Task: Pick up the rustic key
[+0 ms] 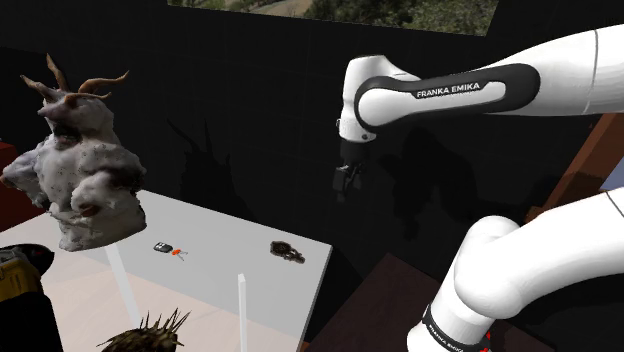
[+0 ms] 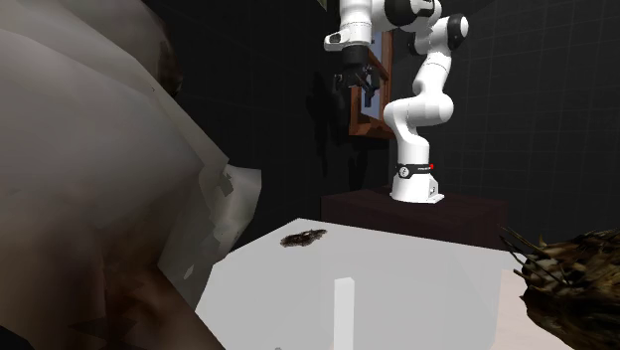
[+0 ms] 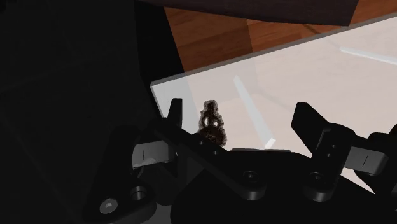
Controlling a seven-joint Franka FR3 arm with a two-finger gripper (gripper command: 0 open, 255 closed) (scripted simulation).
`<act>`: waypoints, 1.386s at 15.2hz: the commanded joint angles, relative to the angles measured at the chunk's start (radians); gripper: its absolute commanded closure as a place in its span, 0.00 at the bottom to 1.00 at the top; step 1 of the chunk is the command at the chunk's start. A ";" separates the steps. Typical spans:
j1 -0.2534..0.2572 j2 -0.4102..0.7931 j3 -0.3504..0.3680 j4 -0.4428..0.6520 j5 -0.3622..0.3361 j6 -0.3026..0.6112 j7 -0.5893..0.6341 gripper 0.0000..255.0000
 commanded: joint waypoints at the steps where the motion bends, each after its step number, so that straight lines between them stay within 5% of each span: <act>1: -0.003 0.043 -0.009 -0.034 0.001 0.088 -0.003 0.00; 11: 0.003 0.364 -0.031 -0.114 0.032 0.527 -0.009 0.00; 21: 0.016 0.802 -0.030 -0.017 0.150 0.905 -0.085 0.00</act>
